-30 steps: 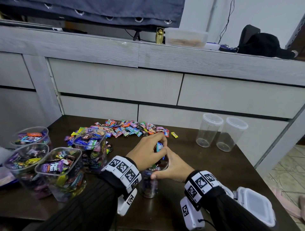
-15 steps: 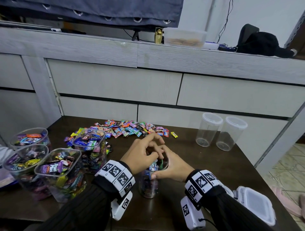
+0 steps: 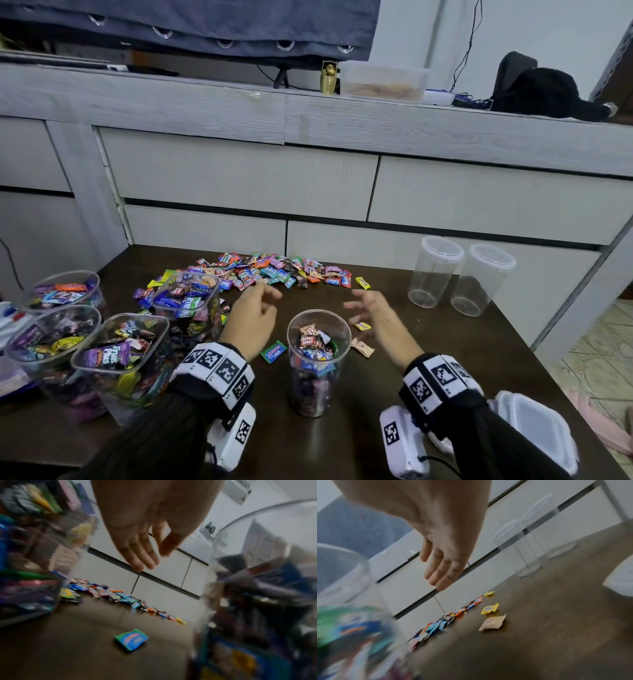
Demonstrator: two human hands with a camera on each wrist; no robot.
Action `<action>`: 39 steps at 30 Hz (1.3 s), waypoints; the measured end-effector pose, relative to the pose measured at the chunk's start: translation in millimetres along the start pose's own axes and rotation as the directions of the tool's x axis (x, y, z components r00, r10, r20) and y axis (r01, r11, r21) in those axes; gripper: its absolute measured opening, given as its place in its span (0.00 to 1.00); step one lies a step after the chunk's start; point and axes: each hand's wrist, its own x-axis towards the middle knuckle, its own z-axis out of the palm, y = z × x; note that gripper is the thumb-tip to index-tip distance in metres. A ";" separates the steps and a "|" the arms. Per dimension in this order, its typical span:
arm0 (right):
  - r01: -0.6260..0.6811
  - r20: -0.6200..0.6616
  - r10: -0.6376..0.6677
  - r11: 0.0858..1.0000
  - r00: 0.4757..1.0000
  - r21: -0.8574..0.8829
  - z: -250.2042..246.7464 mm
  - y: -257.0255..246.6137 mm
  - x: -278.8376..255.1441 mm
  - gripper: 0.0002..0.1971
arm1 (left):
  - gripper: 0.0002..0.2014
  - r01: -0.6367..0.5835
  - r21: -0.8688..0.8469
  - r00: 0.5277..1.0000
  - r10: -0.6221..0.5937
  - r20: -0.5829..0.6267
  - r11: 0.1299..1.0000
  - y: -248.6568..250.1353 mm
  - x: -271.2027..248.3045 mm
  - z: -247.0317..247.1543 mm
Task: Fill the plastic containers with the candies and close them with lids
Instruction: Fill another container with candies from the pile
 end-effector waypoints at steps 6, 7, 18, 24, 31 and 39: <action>-0.134 0.003 0.223 0.596 0.975 -0.792 -21.5 32.5 24.0 0.25 | 0.14 0.014 0.568 0.869 -0.291 0.400 0.823 -20.5 4.7 12.4; -0.135 0.010 0.260 0.533 0.966 -0.835 -19.0 38.5 27.9 0.26 | 0.16 -0.016 0.602 0.856 -0.300 0.421 0.798 -23.2 5.6 17.3; -0.033 0.083 0.306 0.354 0.948 -0.935 -0.5 63.3 75.8 0.20 | 0.12 -0.036 0.708 0.875 -0.321 0.364 0.705 -35.6 43.3 35.1; -0.176 -0.148 0.100 0.423 0.984 -0.889 -3.5 52.4 86.1 0.24 | 0.42 0.342 0.672 0.918 -0.387 -0.089 0.657 -27.5 55.5 33.7; -0.368 -0.209 0.349 0.486 0.913 -0.793 2.4 109.8 184.9 0.50 | 0.48 0.658 0.465 0.751 -0.566 -0.340 0.593 -88.4 126.1 76.2; -0.261 -0.096 0.344 0.472 0.934 -0.842 28.2 101.4 232.1 0.55 | 0.48 0.573 0.568 0.785 -0.596 -0.171 0.591 -113.3 191.3 70.5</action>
